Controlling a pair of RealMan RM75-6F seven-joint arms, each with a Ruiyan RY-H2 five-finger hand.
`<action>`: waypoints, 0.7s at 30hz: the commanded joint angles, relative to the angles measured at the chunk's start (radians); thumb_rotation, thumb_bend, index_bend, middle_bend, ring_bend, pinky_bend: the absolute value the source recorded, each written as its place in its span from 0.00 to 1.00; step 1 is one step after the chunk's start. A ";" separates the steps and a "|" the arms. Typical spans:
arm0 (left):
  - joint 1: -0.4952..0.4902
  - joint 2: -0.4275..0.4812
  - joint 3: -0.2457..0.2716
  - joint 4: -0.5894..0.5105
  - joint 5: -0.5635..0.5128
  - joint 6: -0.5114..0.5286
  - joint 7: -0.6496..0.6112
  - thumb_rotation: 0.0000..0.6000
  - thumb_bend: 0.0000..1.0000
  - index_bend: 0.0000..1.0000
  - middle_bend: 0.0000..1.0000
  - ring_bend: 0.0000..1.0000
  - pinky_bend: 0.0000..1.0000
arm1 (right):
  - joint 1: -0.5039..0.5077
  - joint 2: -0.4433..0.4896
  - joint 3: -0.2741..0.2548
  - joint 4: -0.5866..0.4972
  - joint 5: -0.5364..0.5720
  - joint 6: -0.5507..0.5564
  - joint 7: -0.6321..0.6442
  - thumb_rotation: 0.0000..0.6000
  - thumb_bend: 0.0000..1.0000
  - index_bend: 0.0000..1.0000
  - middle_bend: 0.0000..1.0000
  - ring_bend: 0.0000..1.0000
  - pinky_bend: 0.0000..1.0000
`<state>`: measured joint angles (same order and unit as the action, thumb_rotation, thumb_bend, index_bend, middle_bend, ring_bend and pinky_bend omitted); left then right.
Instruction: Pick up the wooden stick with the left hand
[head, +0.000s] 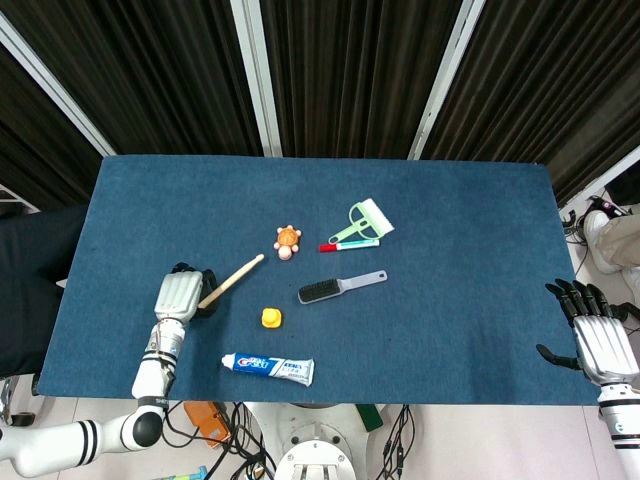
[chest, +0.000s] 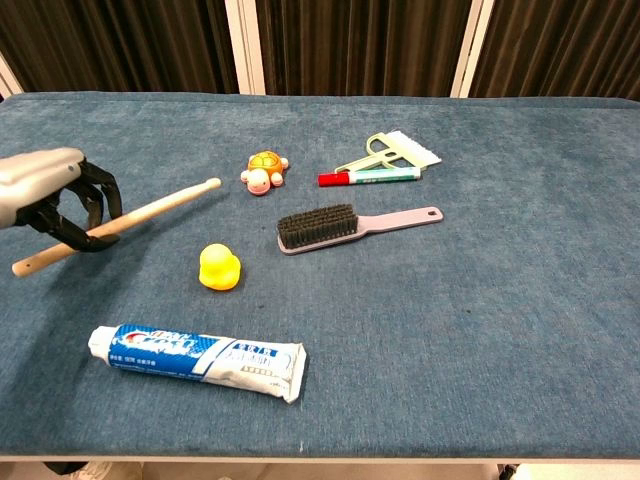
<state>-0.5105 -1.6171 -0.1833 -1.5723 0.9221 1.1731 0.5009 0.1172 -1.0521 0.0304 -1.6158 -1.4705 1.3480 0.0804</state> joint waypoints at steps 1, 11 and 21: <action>0.011 0.073 -0.010 -0.064 0.023 -0.035 -0.073 1.00 0.50 0.69 0.71 0.35 0.18 | 0.000 0.000 0.001 0.000 0.000 0.001 0.002 1.00 0.29 0.16 0.14 0.08 0.00; 0.028 0.391 -0.085 -0.311 0.147 -0.109 -0.310 1.00 0.51 0.69 0.71 0.35 0.18 | -0.003 0.001 0.000 -0.003 0.001 0.005 -0.001 1.00 0.29 0.16 0.14 0.08 0.00; 0.053 0.710 -0.135 -0.497 0.391 -0.260 -0.750 1.00 0.51 0.69 0.71 0.35 0.18 | -0.005 0.002 -0.001 -0.006 0.001 0.007 -0.003 1.00 0.29 0.16 0.14 0.08 0.00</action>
<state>-0.4714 -0.9844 -0.2936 -2.0023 1.2038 0.9597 -0.1168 0.1120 -1.0498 0.0299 -1.6216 -1.4691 1.3552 0.0771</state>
